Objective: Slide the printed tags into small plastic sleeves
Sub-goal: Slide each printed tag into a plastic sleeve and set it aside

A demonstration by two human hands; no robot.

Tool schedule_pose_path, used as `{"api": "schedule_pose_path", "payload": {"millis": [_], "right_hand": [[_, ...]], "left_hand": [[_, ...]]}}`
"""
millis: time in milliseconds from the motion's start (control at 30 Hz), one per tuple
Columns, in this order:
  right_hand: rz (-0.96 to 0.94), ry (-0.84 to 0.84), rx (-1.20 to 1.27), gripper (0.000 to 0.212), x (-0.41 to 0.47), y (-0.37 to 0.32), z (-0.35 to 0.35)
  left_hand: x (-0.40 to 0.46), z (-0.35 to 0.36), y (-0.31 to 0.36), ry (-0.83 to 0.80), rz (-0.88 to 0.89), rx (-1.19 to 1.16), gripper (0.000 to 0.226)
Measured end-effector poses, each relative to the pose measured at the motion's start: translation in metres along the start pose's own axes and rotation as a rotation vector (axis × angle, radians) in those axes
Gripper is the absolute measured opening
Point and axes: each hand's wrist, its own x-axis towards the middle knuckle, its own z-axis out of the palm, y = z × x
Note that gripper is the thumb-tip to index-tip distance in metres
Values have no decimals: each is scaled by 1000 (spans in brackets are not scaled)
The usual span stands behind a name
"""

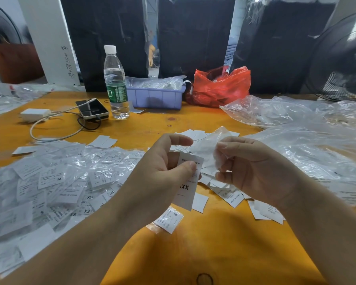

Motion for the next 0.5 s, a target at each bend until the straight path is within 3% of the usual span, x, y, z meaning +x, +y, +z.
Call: {"api": "schedule_pose_path", "payload": {"millis": [500], "right_hand": [[5, 47, 87, 15, -2, -6, 5]], "left_hand": [[0, 0, -2, -9, 4, 35, 29]]}}
